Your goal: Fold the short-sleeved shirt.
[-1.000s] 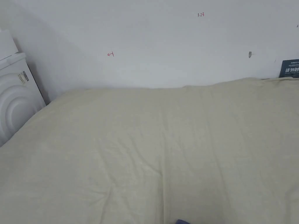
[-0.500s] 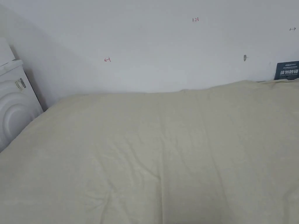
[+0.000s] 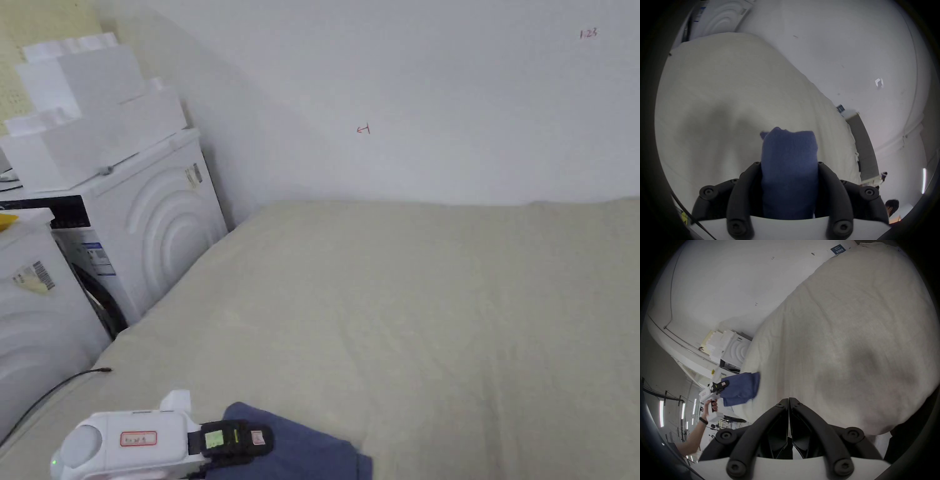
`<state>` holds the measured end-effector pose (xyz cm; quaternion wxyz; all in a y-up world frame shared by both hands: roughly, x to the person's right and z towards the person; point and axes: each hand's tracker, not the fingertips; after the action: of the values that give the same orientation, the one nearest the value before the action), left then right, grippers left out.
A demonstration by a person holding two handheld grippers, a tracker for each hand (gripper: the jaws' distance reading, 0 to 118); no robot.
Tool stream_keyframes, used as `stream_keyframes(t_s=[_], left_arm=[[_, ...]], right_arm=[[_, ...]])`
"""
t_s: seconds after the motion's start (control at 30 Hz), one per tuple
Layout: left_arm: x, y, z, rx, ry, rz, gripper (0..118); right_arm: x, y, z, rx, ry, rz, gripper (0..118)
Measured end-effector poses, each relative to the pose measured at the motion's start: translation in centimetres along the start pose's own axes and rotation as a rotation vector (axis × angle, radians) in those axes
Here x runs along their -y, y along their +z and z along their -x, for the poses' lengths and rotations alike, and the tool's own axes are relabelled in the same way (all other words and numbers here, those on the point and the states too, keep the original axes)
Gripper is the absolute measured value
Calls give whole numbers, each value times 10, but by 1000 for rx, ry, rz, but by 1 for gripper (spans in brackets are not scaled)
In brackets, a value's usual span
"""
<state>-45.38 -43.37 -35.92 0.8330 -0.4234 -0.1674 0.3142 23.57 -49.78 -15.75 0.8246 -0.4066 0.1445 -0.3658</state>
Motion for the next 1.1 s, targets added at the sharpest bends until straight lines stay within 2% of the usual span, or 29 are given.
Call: stream_keyframes(t_s=[0.03,0.17,0.27,0.3,0.33,0.37,0.4,0.47,0.53,0.57,0.63,0.7,0.77,0.9,0.97,1.1], left_arm=[[5,6,-21,-21,14,-1,41],[-10,0,25,-80,117,48,40],[-3,-11,48,-105,148,78,41],[-2,-15,64,-116,154,85,49],[4,-14,69,-177,179,72,63],[9,-7,71,-203,185,49,68],[13,5,69,-160,181,9,69],[2,36,65,-281,150,37,81],[7,72,44,-469,18,31,82],[-5,91,69,-548,-39,20,82],[4,129,37,-532,-76,-91,80],[17,152,1,-450,-99,-207,76],[34,159,-55,-407,-211,-293,68],[83,140,-176,-319,-367,-415,35],[116,113,-221,-278,-401,-496,19],[169,59,-268,-150,-416,-529,12]], right_arm=[[1,-3,1,9,-1,13,1],[5,-10,5,46,-24,48,1],[6,-14,3,62,-78,59,1],[5,-14,4,68,-71,56,1],[4,-14,6,78,-68,53,1],[1,-14,8,88,-62,54,1],[-2,-12,11,93,-54,50,1],[-10,-3,17,78,4,15,1],[-16,5,23,67,44,-11,1],[-20,9,26,59,72,-15,1],[-26,18,34,58,156,-48,1],[-32,26,44,57,230,-76,1],[-39,36,56,31,278,-115,1],[-47,62,78,-18,312,-206,1],[-48,75,89,-17,365,-254,1],[-49,91,108,69,465,-302,1]])
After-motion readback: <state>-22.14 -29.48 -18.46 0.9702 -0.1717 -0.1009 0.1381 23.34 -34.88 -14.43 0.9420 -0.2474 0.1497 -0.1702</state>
